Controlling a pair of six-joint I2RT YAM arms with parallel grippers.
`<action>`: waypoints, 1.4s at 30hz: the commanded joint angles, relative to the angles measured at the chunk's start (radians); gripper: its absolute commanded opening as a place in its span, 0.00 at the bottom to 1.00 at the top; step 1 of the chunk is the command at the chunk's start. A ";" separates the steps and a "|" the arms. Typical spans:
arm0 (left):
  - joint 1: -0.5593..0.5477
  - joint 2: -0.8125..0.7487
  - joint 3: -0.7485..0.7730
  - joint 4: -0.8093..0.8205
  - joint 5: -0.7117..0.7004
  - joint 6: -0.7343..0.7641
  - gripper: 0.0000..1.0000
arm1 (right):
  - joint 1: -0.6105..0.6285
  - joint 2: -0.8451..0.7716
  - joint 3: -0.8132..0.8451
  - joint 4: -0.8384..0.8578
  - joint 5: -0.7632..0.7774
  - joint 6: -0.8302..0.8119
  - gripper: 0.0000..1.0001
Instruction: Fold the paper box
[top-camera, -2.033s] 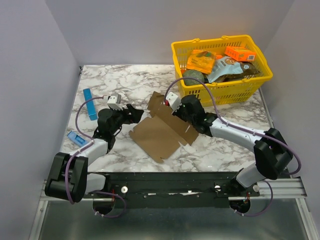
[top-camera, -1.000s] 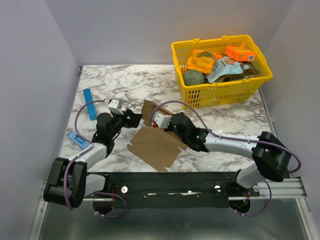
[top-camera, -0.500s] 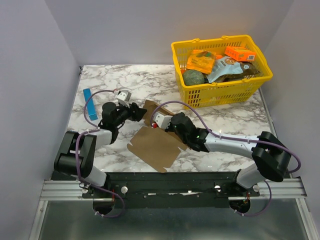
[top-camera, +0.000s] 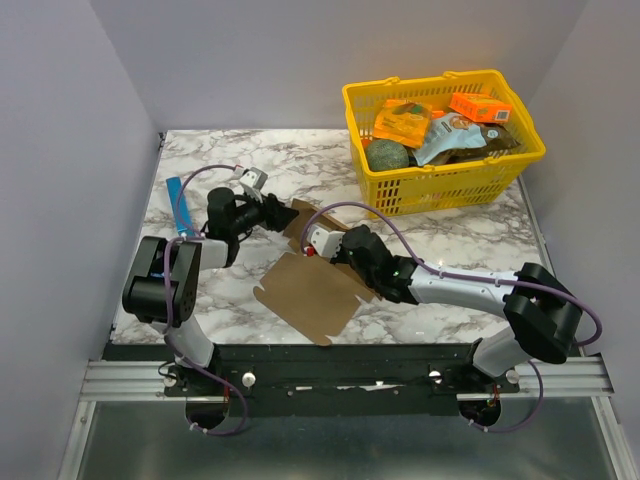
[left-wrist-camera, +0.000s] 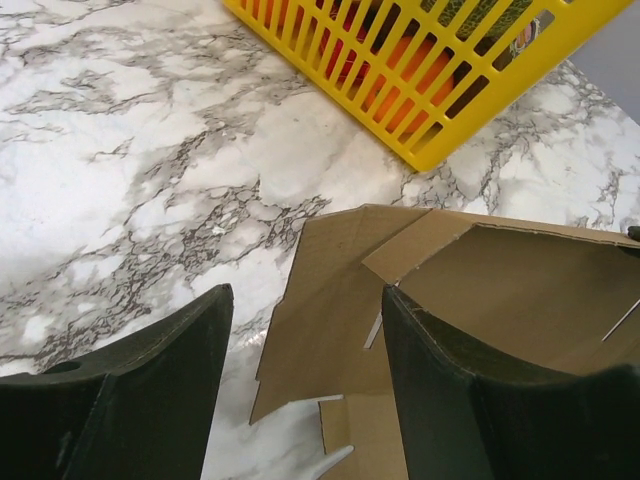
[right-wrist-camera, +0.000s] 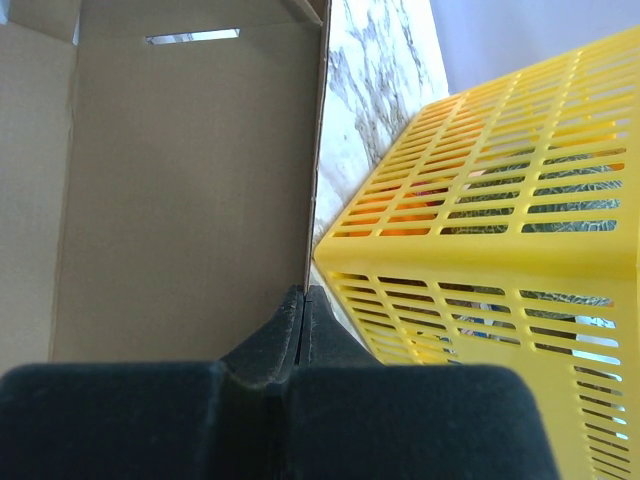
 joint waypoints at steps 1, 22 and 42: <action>0.008 0.048 0.047 -0.016 0.080 -0.010 0.67 | 0.008 -0.027 -0.015 -0.018 -0.001 -0.008 0.01; -0.024 0.046 -0.002 0.030 0.077 -0.064 0.27 | 0.008 0.012 -0.006 -0.015 0.011 -0.017 0.01; -0.256 -0.156 -0.207 0.102 -0.352 -0.040 0.01 | 0.035 0.006 -0.019 0.001 0.041 -0.031 0.01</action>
